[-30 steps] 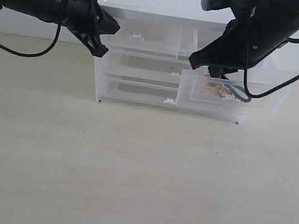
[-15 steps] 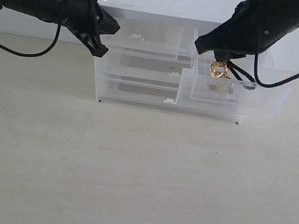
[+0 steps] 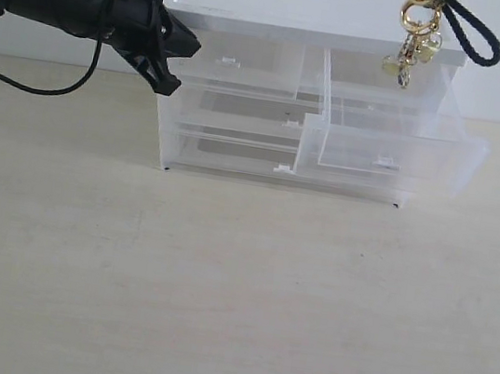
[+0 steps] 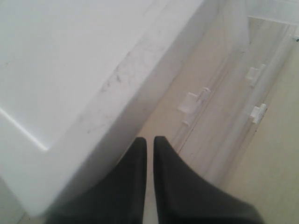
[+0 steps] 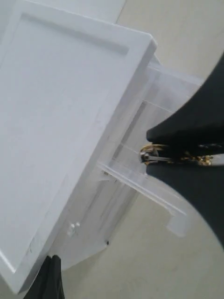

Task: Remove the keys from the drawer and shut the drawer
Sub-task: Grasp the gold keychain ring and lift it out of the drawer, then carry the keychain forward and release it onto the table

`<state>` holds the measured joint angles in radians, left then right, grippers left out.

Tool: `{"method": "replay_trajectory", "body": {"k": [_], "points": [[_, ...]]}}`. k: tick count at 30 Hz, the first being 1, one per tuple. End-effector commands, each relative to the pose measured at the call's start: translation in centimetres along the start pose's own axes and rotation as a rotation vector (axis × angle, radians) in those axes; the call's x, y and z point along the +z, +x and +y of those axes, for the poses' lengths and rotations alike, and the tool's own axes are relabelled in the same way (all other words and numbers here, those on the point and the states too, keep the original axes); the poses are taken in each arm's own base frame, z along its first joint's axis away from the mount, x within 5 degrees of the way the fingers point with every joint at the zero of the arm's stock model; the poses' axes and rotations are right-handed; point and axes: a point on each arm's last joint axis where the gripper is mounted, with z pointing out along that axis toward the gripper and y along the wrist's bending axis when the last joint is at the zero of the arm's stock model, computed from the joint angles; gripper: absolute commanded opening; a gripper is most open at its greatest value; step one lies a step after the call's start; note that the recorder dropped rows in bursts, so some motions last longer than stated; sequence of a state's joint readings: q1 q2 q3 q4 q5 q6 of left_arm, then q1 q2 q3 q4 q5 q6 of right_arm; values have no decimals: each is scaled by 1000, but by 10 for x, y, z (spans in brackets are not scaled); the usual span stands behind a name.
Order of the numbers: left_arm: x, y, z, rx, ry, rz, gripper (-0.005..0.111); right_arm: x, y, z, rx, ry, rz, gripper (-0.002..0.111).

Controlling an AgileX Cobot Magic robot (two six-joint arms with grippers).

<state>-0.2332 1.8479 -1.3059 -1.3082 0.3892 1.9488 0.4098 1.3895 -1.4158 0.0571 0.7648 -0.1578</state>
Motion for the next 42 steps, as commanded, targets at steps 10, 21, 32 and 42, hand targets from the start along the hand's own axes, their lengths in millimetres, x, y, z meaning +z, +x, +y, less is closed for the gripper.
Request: {"method": "replay_trajectory", "body": {"k": [10, 21, 32, 42], "points": [[-4, -5, 11, -33, -94, 0, 4, -36, 18, 39, -18, -198, 44, 0], [-4, -5, 11, -33, -96, 0, 4, 12, 84, 61, 46, -255, 180, 0], [-4, -5, 11, -33, -96, 0, 4, 34, 121, 60, 84, -214, 166, 0], [-4, -5, 11, -33, -96, 0, 4, 74, 137, 69, 142, -258, 302, 13]]}}
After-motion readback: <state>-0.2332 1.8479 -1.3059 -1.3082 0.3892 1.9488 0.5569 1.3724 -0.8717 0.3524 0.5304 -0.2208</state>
